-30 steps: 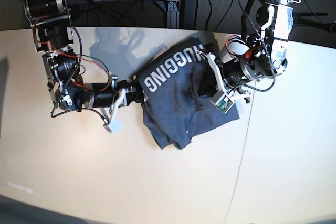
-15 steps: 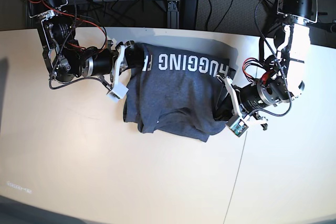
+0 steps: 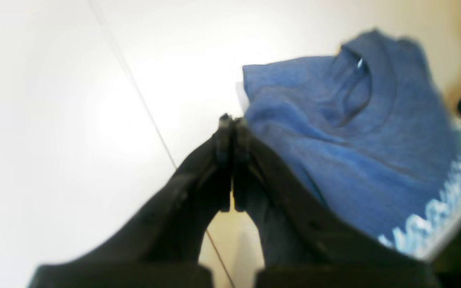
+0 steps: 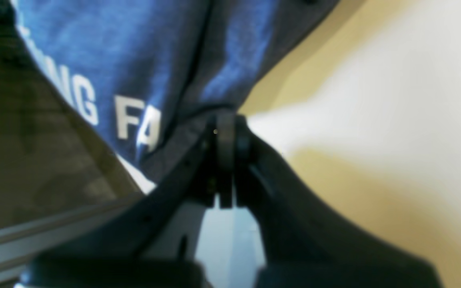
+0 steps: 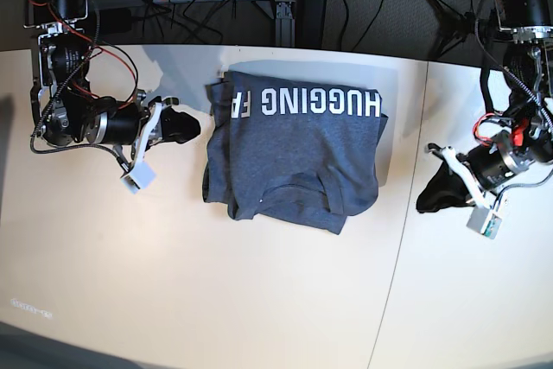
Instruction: Fold the T-shirt properly
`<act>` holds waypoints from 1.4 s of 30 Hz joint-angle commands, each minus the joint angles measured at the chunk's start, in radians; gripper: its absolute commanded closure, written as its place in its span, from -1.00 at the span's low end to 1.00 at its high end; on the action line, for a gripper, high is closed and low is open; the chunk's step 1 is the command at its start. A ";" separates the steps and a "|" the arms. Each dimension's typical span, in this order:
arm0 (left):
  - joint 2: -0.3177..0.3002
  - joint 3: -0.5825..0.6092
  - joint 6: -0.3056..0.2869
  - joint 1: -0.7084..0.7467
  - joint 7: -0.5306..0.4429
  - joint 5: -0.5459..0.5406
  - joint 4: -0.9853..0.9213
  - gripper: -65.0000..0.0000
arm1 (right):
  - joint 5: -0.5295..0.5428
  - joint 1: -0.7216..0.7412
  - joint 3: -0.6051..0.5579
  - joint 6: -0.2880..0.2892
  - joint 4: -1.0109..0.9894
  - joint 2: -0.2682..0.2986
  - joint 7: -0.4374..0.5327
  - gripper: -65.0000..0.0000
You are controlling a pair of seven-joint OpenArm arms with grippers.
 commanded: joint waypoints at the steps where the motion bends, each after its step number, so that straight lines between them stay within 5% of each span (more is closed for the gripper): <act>1: -0.011 -0.039 -0.030 0.030 0.014 -0.034 0.020 1.00 | 0.029 -0.004 0.020 0.011 0.018 0.035 0.002 1.00; 7: -0.011 -0.247 -0.030 0.310 0.031 -0.092 0.142 1.00 | 0.038 -0.153 0.094 0.011 0.105 0.113 -0.002 1.00; 14: -0.005 -0.380 -0.030 0.612 0.025 -0.078 0.248 1.00 | 0.037 -0.412 0.133 0.010 0.168 0.121 0.000 1.00; 18: 0.030 -0.380 -0.030 0.757 -0.069 0.083 0.245 1.00 | 0.011 -0.557 0.133 0.010 0.168 0.110 0.024 1.00; 22: 0.088 -0.363 -0.030 0.827 -0.302 0.370 0.164 1.00 | -0.104 -0.678 0.132 0.009 0.161 0.088 0.141 1.00; 30: 0.089 -0.082 -0.030 0.675 -0.640 0.761 -0.396 1.00 | -0.300 -0.699 0.132 -0.006 -0.080 -0.032 0.315 1.00; 33: 0.089 0.039 0.114 0.547 -0.739 0.895 -0.652 1.00 | -0.393 -0.639 0.132 -0.016 -0.282 -0.083 0.373 1.00; 37: 0.094 0.195 0.291 0.349 -0.774 0.916 -0.990 1.00 | -0.491 -0.492 0.132 -0.067 -0.618 -0.132 0.445 1.00; 42: 0.134 0.386 0.378 0.137 -0.777 0.904 -1.263 1.00 | -0.563 -0.285 0.132 -0.148 -0.956 -0.173 0.531 1.00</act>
